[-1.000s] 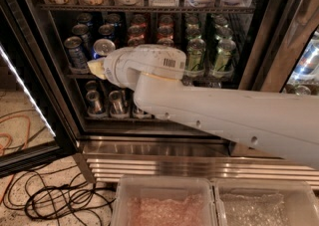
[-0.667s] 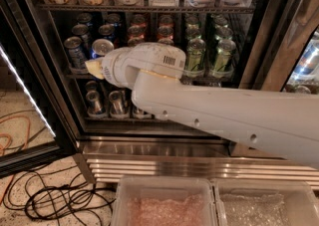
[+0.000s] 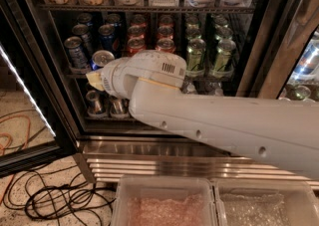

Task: Pick pepsi can from middle shelf of fridge

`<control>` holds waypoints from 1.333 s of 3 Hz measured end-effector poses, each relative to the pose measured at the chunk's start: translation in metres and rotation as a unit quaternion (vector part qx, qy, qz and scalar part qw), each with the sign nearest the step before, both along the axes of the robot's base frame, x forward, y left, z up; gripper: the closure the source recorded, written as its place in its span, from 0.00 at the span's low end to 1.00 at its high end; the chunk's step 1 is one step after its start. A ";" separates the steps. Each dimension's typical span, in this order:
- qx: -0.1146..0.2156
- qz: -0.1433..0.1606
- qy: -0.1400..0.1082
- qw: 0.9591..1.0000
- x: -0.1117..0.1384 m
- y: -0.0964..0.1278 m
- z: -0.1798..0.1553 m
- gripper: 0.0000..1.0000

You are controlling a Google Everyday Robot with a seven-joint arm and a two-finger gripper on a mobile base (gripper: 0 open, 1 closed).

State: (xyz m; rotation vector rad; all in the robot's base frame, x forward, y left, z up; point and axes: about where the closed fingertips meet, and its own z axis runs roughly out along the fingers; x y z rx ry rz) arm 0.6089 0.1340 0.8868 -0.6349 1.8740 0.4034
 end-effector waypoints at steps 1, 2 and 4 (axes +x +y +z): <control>-0.004 -0.018 0.057 0.998 -0.048 -0.003 -0.021 1.00; 0.006 -0.040 0.115 0.993 -0.087 -0.005 -0.036 1.00; 0.034 -0.065 0.190 0.979 -0.127 -0.003 -0.047 1.00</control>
Offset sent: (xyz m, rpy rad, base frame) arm -0.1518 -0.0175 -0.0462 0.1293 0.5054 -0.1645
